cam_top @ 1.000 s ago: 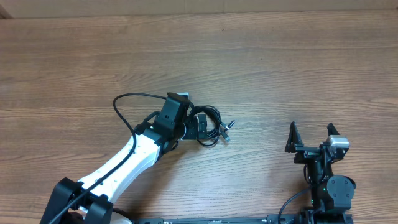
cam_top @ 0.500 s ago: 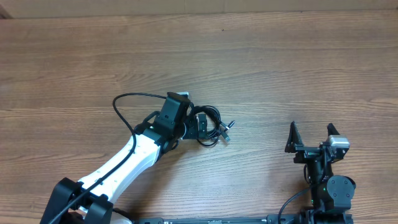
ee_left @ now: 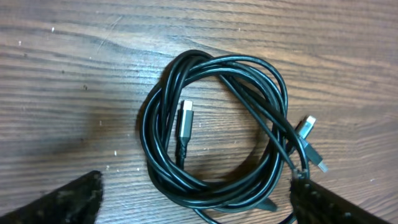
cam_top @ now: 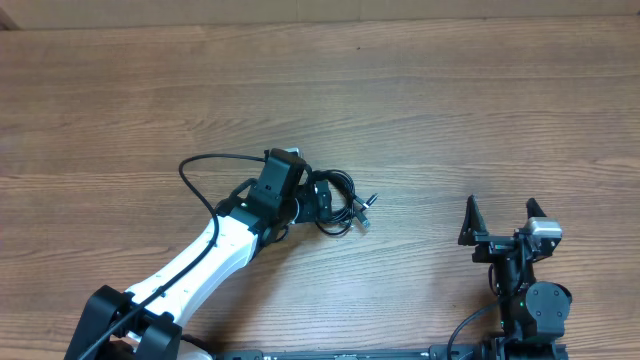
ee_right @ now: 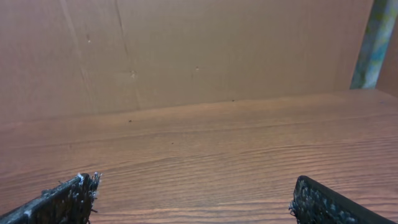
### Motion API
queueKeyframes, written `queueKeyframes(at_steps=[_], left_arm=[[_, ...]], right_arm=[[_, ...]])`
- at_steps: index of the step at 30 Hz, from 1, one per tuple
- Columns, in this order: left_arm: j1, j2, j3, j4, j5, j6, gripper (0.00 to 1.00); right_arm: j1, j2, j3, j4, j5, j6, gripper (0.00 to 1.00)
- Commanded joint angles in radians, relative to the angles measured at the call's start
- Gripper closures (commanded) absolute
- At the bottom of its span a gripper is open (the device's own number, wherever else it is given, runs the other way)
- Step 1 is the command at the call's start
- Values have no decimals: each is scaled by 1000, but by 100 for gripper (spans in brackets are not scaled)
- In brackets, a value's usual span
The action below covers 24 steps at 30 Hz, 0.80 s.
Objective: Untangle cables
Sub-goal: 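Grasp the black cable coil with the left gripper and lift it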
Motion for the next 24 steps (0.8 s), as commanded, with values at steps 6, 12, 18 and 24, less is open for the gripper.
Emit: queueKeyframes(at_steps=[6, 12, 18, 24], left_arm=[[-8, 44, 20, -36, 0, -206, 23], [-38, 112, 23, -29, 14, -374, 26], [-46, 193, 43, 9, 16, -456, 33], [-46, 220, 69, 8, 16, -441, 78]], right_arm=[[5, -7, -10, 6, 2, -1, 0], [5, -7, -10, 6, 2, -1, 0], [5, -7, -10, 6, 2, -1, 0], [5, -7, -10, 6, 2, -1, 0]])
